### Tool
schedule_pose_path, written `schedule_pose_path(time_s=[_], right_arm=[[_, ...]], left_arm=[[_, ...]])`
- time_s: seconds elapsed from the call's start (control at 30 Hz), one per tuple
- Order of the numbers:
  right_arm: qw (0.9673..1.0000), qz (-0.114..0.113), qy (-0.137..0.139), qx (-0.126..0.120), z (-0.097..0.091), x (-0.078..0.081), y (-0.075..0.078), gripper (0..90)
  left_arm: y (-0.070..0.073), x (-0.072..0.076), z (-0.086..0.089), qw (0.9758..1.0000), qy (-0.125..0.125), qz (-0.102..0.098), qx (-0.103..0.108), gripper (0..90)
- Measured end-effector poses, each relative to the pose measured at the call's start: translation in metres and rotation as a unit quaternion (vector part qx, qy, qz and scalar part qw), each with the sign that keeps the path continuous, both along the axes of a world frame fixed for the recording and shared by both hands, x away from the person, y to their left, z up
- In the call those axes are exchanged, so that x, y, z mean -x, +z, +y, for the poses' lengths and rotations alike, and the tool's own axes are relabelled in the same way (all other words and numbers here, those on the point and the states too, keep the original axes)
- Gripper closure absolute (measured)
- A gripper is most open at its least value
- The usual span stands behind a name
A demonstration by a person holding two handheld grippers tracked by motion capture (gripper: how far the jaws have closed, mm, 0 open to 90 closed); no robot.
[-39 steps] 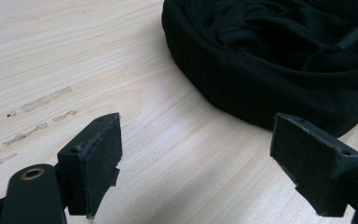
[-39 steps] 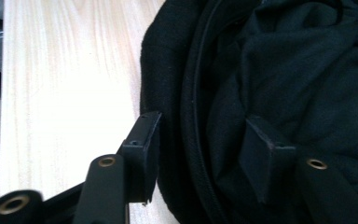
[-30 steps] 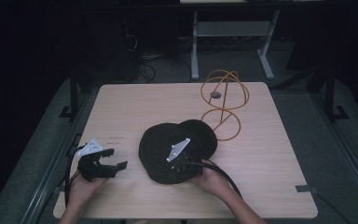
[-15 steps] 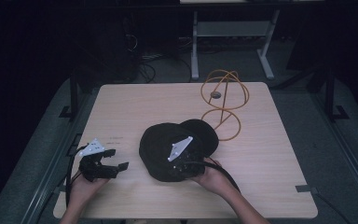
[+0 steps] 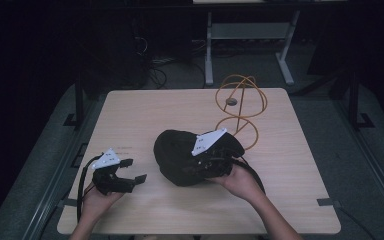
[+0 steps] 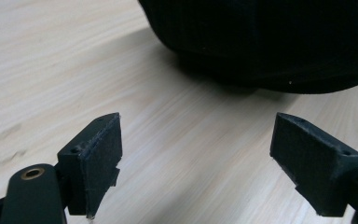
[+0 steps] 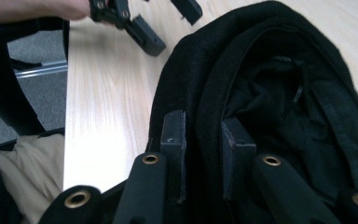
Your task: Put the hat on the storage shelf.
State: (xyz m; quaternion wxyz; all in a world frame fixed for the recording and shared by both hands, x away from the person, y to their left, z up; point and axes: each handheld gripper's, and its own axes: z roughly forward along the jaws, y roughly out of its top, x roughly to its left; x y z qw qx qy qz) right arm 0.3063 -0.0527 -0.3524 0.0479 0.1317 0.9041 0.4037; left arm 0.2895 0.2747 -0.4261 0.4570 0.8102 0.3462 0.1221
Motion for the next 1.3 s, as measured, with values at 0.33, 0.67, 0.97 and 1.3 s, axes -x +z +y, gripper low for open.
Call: schedule_pose_path(time_s=[0.33,0.67,0.97,1.3], right_arm=[[0.9998,-0.012,-0.008,-0.016,-0.003,-0.003,0.026,74.1],[0.9990,-0.021,-0.031,-0.024,0.004,-0.015,0.046,74.1],[0.9982,-0.028,-0.037,-0.039,0.014,-0.015,0.058,74.1],[0.9981,-0.018,-0.030,-0.051,0.015,-0.010,0.059,74.0]], left_arm=[[0.014,0.002,-0.027,0.9991,-0.035,-0.017,0.018,16.4],[0.023,-0.001,-0.058,0.9967,-0.068,-0.037,0.026,16.4],[0.025,-0.009,-0.074,0.9955,-0.045,-0.071,0.042,18.2],[0.041,-0.008,-0.082,0.9880,-0.052,-0.129,0.068,71.7]])
